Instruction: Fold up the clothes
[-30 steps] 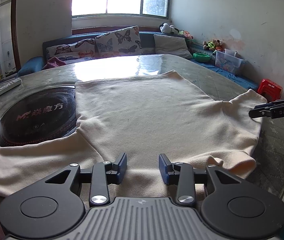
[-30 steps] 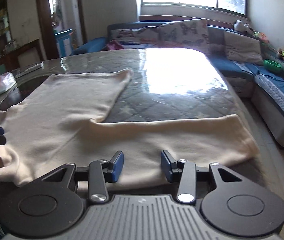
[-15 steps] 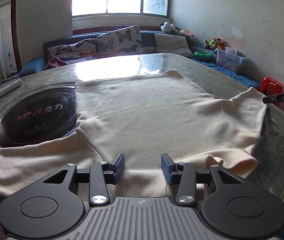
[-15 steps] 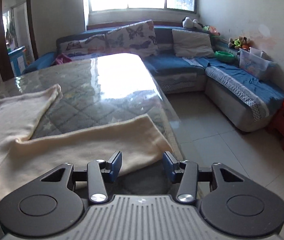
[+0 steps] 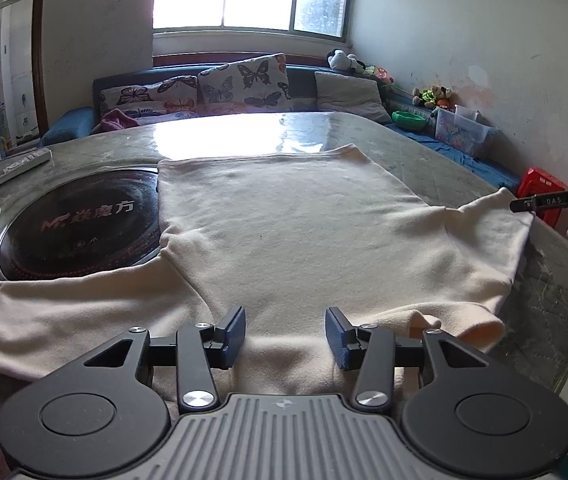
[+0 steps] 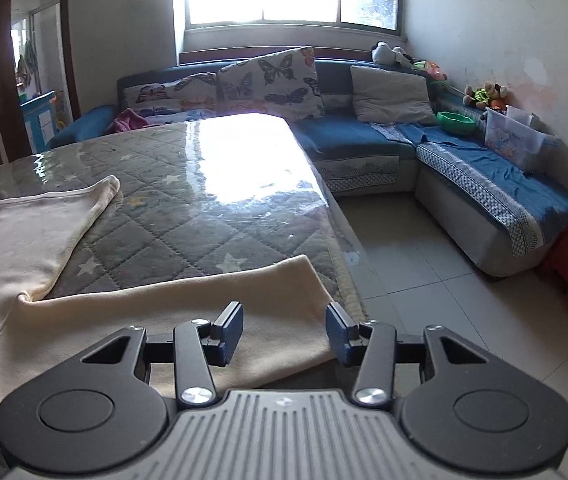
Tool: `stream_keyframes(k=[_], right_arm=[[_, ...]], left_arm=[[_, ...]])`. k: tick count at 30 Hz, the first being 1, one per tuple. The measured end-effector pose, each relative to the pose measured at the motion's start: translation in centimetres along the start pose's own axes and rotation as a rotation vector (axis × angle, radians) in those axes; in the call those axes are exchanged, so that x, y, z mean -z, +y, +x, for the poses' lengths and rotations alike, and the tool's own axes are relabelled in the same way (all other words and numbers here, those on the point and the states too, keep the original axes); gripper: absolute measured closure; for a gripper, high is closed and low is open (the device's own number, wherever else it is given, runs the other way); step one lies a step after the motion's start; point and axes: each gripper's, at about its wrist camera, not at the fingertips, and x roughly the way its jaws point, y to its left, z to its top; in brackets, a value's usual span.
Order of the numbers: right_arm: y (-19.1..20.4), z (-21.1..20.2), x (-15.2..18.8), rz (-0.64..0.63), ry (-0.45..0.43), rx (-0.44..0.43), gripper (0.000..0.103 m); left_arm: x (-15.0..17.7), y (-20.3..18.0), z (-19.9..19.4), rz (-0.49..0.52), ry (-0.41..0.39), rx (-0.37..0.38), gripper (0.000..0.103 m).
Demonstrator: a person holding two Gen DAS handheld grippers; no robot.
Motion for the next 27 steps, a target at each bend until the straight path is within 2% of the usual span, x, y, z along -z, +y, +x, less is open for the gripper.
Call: stream_keyframes(k=[6,10,14,17,19,21,23,27], right_arm=[[0.6,0.6,0.1,-0.010,0.011,0.002,0.050],[0.7,0.7,0.1,-0.014,0.014,-0.003,0.045],[0.8,0.8,0.2,-0.021,0.013,-0.007,0.038],[0.9,0.8,0.3,-0.023,0.011,-0.011,0.035],[1.0,0.8,0.3,-0.025,0.010,-0.014,0.033],[1.1,0.8,0.4,-0.025,0.007,-0.015,0.028],[1.2,0.8,0.6,-0.025,0.000,-0.015,0.026],[1.3,0.7,0.8,-0.022,-0.015,-0.013,0.024]], left_arm=[[0.3,3.0,-1.6,-0.133,-0.032,-0.028,0.055],[1.0,5.0,-1.9,-0.204,-0.023,-0.050,0.060],[1.5,6.1,-2.8,-0.225,-0.032,-0.067,0.067],[1.9,7.1,-3.7,-0.267,-0.045,-0.041,0.067],[1.8,7.8,-4.5,-0.276,-0.070,-0.050,0.066],[1.6,8.8,-5.2,-0.302,-0.093,-0.097,0.066],[1.4,10.4,-5.6,-0.356,-0.108,-0.178,0.066],[1.2,13.6,-5.8,-0.426,-0.117,-0.439,0.060]])
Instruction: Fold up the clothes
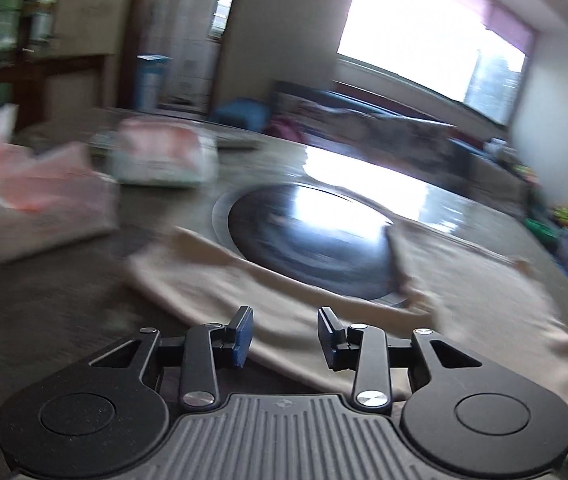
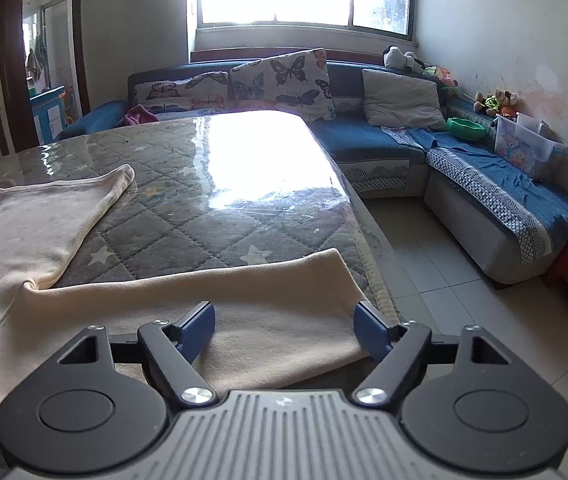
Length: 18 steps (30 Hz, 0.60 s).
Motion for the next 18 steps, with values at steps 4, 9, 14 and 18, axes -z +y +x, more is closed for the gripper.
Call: stream_keyframes(k=[4,9,14,18], right_arm=[[0.0,0.0,0.2,-0.003,-0.008,-0.005,0.019],[0.4,0.1,0.3,-0.005,-0.023,-0.004,0.014],[0.4,0.2,0.4,-0.009,-0.021,-0.007,0.007],[0.3,0.3,0.4,-0.008,-0.015,-0.007,0.002]], left_arm=[[-0.7,2.3,2.0,-0.033,0.025,-0.165,0.059],[-1.1,3.0,3.1,-0.031,0.025,-0.200,0.065],[-2.1,3.1,4.1,-0.008,0.007,-0.184,0.095],[-3.2,2.6,4.1,0.044,-0.045,-0.174,0.095]])
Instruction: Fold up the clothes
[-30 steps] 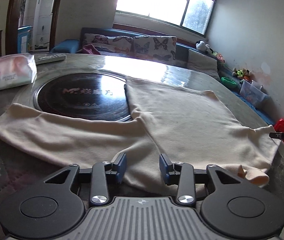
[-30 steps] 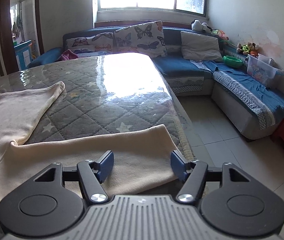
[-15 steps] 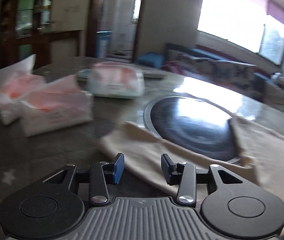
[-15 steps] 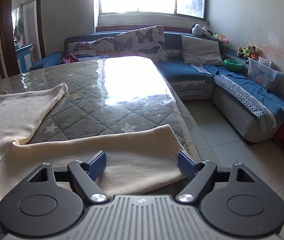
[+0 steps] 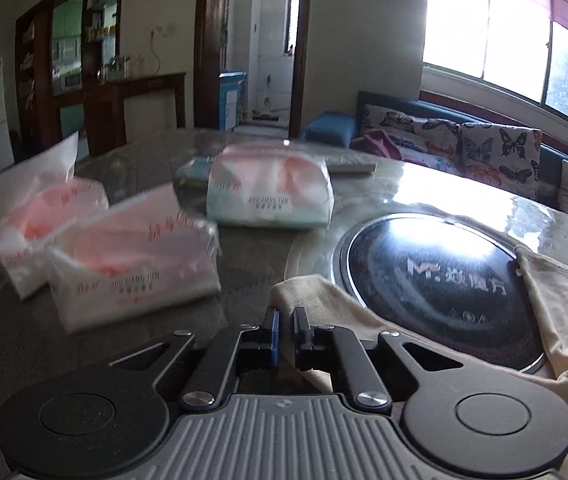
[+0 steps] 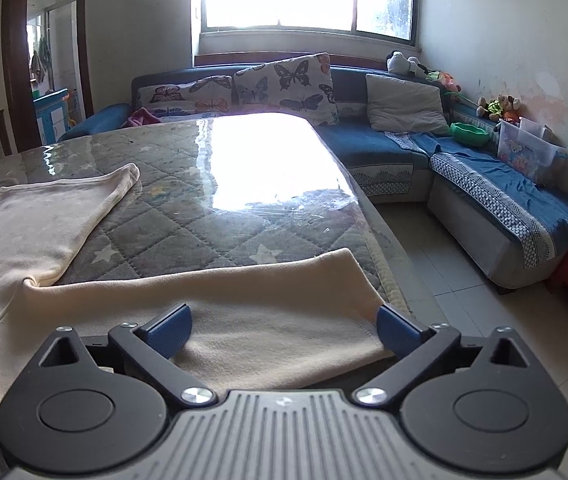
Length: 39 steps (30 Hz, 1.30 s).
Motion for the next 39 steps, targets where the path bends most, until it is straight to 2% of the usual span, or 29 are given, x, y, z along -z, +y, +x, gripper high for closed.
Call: stream_keyframes(k=[3,7,11,13,15,18,22,28,33,39], right_arm=[[0.0,0.0,0.0,-0.003,0.004,-0.001,0.000],[0.0,0.1,-0.1,-0.003,0.004,-0.002,0.000],[-0.1,0.1,-0.1,-0.004,0.005,-0.003,0.000],[-0.1,0.1,-0.1,-0.003,0.005,-0.003,0.000],[0.0,0.1,-0.1,-0.004,0.004,-0.003,0.000],[0.0,0.2,-0.1,-0.004,0.003,-0.003,0.000],[0.0,0.2,0.0,-0.003,0.002,-0.004,0.000],[0.0,0.2,0.0,-0.002,0.001,-0.004,0.000],[0.0,0.2,0.0,-0.002,0.001,-0.004,0.000],[0.0,0.2,0.0,-0.003,0.001,-0.003,0.000]], left_arm=[[-0.7,-0.3,0.3,0.029,-0.036,0.004,0.095],[-0.1,0.2,1.8,0.025,0.033,-0.018,0.094],[0.3,0.9,2.0,0.017,0.035,-0.060,0.078],[0.1,0.8,1.9,0.015,0.037,-0.081,0.078],[-0.1,0.1,1.3,0.025,0.027,-0.061,0.079],[-0.1,-2.0,0.5,0.104,0.006,-0.003,0.079],[0.2,-4.7,1.9,0.211,0.040,0.051,0.079],[-0.4,-5.0,4.4,0.214,0.053,0.042,0.079],[-0.9,-4.2,4.8,0.189,0.045,0.004,0.078],[-1.0,-4.1,5.3,0.213,0.039,-0.027,0.078]])
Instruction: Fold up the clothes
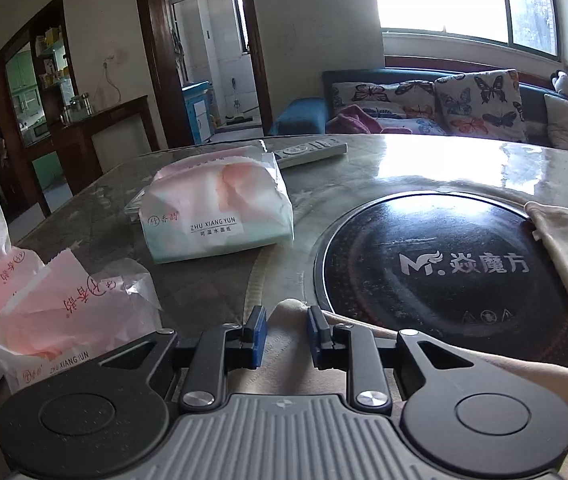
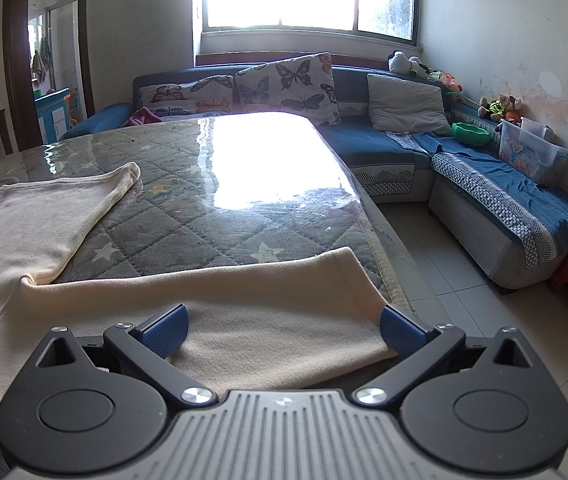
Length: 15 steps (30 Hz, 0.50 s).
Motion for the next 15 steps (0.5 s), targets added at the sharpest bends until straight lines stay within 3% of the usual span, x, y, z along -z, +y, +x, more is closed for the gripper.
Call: stream_keyframes(k=[6,15], right_arm=[[0.0,0.0,0.0,0.000,0.000,0.000,0.000],[0.1,0.0,0.0,0.000,-0.001,0.000,0.000]], left_arm=[[0.1,-0.5,-1.9,0.000,-0.014,0.035,0.078],[2.4,-4.8,-7.1,0.040,-0.016,0.295,0.078]])
